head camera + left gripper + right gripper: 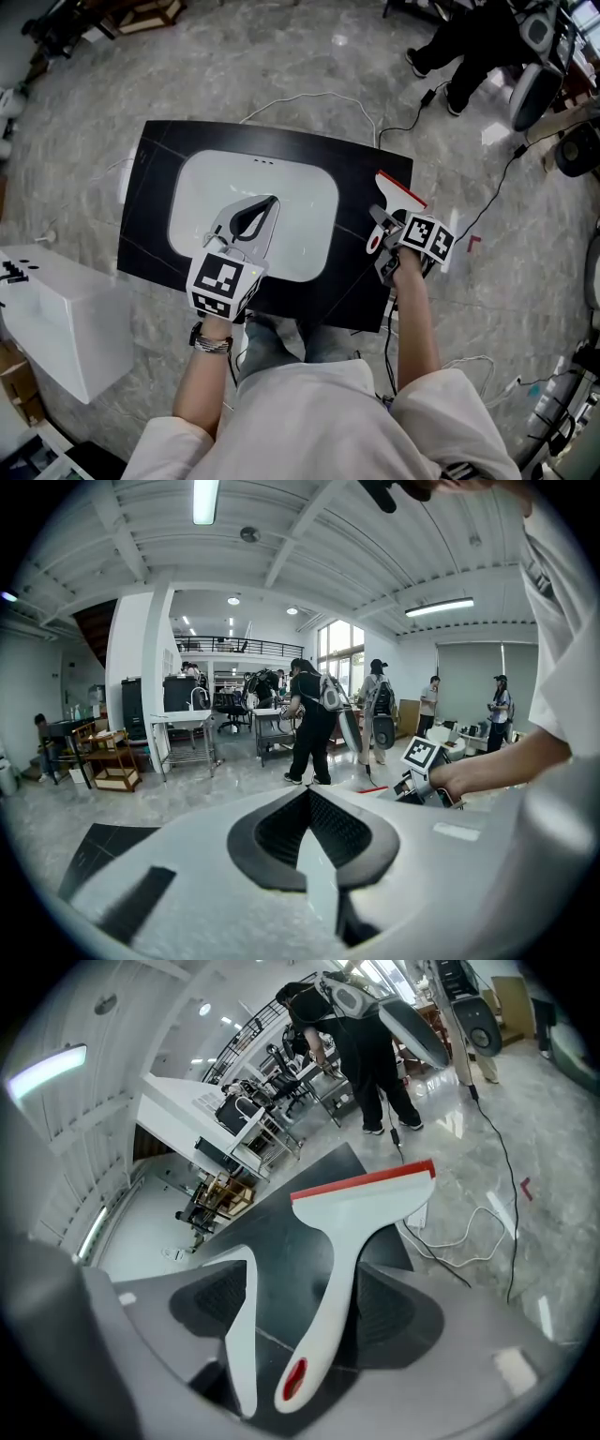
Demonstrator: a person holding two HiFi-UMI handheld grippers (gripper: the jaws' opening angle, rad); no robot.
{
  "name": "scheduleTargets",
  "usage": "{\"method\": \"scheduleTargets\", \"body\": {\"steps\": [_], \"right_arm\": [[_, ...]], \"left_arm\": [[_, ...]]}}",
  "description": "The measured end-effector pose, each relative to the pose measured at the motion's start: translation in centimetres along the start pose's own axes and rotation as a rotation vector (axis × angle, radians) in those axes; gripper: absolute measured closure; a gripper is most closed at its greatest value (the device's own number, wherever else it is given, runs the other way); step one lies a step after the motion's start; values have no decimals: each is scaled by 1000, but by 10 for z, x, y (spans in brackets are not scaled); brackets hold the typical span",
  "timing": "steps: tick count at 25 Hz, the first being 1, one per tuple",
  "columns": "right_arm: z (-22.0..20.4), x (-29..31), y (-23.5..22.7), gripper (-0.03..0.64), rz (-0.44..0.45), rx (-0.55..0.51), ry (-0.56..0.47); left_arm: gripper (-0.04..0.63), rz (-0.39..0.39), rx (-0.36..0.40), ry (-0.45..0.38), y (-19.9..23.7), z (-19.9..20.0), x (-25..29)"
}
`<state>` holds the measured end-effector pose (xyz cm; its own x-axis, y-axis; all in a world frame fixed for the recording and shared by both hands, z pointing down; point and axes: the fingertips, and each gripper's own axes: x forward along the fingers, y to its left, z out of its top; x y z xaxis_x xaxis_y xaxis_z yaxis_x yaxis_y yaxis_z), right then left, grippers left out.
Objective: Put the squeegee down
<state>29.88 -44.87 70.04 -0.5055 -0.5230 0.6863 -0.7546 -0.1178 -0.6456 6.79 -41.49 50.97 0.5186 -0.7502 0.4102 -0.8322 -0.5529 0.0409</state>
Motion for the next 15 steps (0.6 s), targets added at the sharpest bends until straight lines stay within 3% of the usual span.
{"method": "scheduleTargets", "body": {"steps": [10, 15], "right_arm": [[-7, -30, 3, 252, -20, 24, -68], [-8, -63, 13, 258, -40, 6, -132]], "left_arm": [[595, -45, 39, -22, -2, 6, -8], [595, -114, 77, -41, -11, 19, -13]]}}
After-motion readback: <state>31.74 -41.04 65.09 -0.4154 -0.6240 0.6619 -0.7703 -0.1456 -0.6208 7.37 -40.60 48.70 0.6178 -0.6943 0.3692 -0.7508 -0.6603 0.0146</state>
